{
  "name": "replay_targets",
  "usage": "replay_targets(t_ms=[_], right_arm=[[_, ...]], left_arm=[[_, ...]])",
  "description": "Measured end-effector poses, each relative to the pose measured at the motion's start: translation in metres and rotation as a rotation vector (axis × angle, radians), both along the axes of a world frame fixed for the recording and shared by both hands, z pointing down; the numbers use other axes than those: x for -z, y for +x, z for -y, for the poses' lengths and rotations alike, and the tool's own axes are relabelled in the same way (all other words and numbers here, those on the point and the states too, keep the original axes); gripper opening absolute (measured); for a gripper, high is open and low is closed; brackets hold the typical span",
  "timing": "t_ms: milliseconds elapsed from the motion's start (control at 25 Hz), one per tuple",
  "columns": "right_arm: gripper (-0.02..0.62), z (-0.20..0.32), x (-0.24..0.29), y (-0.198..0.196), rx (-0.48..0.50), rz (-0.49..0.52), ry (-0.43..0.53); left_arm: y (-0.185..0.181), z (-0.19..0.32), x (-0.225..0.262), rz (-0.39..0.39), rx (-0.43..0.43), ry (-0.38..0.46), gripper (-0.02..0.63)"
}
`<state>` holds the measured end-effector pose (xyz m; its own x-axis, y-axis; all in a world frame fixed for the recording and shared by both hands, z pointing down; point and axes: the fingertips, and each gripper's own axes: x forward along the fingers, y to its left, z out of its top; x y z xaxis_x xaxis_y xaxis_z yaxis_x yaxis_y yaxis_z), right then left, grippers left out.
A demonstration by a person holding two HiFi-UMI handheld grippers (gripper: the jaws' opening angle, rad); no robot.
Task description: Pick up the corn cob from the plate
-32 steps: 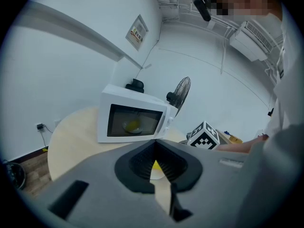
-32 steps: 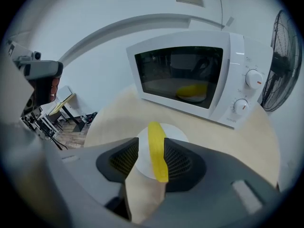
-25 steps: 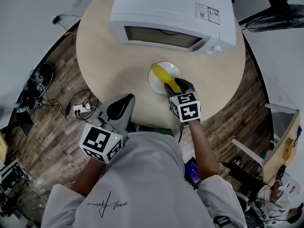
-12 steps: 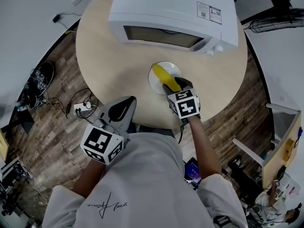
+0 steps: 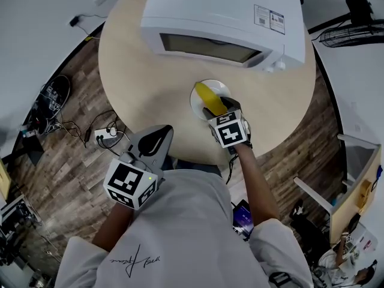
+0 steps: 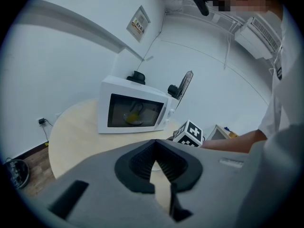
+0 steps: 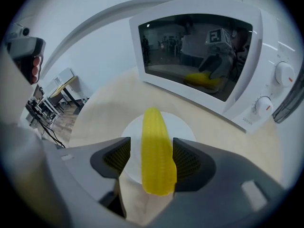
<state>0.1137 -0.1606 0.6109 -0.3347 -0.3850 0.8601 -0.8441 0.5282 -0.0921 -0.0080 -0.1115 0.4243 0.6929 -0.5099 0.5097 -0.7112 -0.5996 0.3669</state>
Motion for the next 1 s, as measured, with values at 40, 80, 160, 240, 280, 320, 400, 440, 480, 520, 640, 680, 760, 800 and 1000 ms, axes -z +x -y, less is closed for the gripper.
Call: replay_targets(t_ms=[40, 80, 160, 240, 280, 320, 400, 440, 480, 520, 640, 680, 760, 800, 1000], right_arm=[[0.291, 0.0, -0.001, 0.0, 0.01, -0.012, -0.001], [0.291, 0.0, -0.003, 0.001, 0.02, -0.026, -0.003], [0.293, 0.0, -0.006, 0.003, 0.037, -0.047, -0.008], [0.293, 0.0, -0.01, 0.003, 0.054, -0.064, -0.011], [0.293, 0.0, -0.011, 0.004, 0.062, -0.071, -0.013], [0.293, 0.001, -0.012, 0.004, 0.068, -0.076, -0.017], [0.295, 0.001, -0.015, 0.004, 0.074, -0.078, -0.026], [0.295, 0.002, -0.017, 0.004, 0.076, -0.078, -0.031], [0.295, 0.002, -0.018, 0.004, 0.077, -0.079, -0.035], [0.295, 0.002, -0.019, 0.004, 0.079, -0.08, -0.037], [0.295, 0.004, -0.023, 0.003, 0.084, -0.084, -0.038], [0.295, 0.005, -0.024, 0.002, 0.086, -0.085, -0.038], [0.295, 0.006, -0.026, 0.002, 0.09, -0.09, -0.038], [0.295, 0.007, -0.027, 0.002, 0.091, -0.091, -0.037], [0.295, 0.012, -0.03, -0.001, 0.095, -0.088, -0.034]], left_arm=[[-0.001, 0.0, 0.0, 0.0, 0.002, -0.002, -0.008], [-0.001, 0.0, -0.001, 0.001, 0.003, -0.004, -0.008], [-0.002, 0.0, -0.002, 0.004, 0.007, -0.01, -0.008], [-0.004, 0.0, -0.003, 0.007, 0.008, -0.013, -0.008], [-0.004, 0.0, -0.003, 0.008, 0.009, -0.014, -0.008], [-0.005, 0.0, -0.003, 0.009, 0.01, -0.015, -0.008], [-0.006, -0.001, -0.004, 0.011, 0.012, -0.017, -0.008], [-0.007, -0.002, -0.004, 0.012, 0.013, -0.018, -0.008], [-0.007, -0.002, -0.004, 0.012, 0.015, -0.019, -0.008], [-0.008, -0.003, -0.004, 0.012, 0.016, -0.021, -0.008], [-0.008, -0.003, -0.004, 0.013, 0.019, -0.024, -0.008], [-0.008, -0.004, -0.004, 0.01, 0.019, -0.026, -0.008], [-0.005, -0.004, -0.003, 0.002, 0.015, -0.028, -0.008], [-0.004, -0.005, -0.002, 0.0, 0.013, -0.027, -0.008], [-0.004, -0.007, -0.004, 0.004, 0.013, -0.033, -0.008]])
